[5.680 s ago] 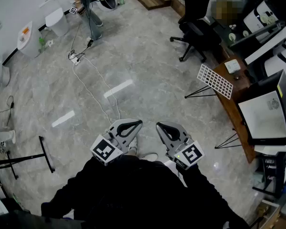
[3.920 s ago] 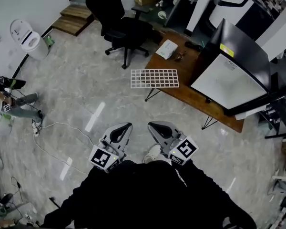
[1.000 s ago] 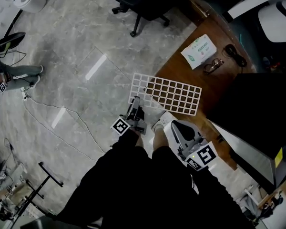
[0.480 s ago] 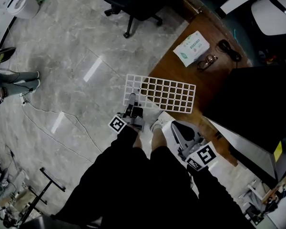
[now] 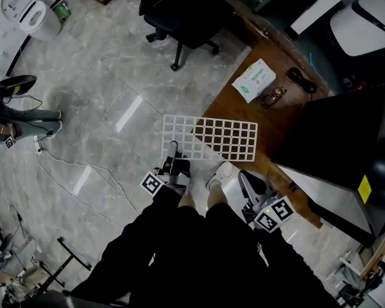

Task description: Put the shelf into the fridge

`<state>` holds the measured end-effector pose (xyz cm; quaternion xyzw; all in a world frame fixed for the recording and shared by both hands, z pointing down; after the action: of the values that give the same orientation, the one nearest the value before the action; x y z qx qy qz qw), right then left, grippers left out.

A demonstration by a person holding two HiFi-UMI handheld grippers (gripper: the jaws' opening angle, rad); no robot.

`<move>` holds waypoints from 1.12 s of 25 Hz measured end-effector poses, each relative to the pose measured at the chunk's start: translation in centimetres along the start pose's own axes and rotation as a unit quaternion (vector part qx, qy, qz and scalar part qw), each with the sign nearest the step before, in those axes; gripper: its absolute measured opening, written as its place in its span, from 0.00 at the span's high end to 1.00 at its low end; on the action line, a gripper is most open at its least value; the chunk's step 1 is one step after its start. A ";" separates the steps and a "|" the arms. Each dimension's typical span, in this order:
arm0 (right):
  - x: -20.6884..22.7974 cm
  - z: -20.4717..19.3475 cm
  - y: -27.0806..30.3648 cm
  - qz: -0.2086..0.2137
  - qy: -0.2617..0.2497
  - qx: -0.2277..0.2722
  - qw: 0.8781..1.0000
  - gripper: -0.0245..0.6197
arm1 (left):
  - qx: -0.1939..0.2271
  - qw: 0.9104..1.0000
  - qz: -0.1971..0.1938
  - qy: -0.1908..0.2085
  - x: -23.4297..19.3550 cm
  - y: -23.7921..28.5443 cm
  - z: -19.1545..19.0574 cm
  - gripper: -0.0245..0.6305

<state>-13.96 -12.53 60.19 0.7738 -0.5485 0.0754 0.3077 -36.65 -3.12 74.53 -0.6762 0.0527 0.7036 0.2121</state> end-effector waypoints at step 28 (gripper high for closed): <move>3.0 2.1 -5.0 -0.043 0.468 0.279 0.838 0.65 | -0.032 0.998 -0.016 -0.053 18.5 0.9 -0.1 0.90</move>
<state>-8.80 -15.06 57.88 0.7223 -0.2610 0.5648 0.3019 -36.80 0.20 56.30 -0.6454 0.0080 0.7359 0.2046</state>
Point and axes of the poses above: the fingertips, and each gripper's own axes: y forward along the fingers, x to its right, z out of its top, the point moved 2 cm from there along -y, backward along the fingers, and after that the axes turned 7 degrees about -z, right-handed, at the moved point
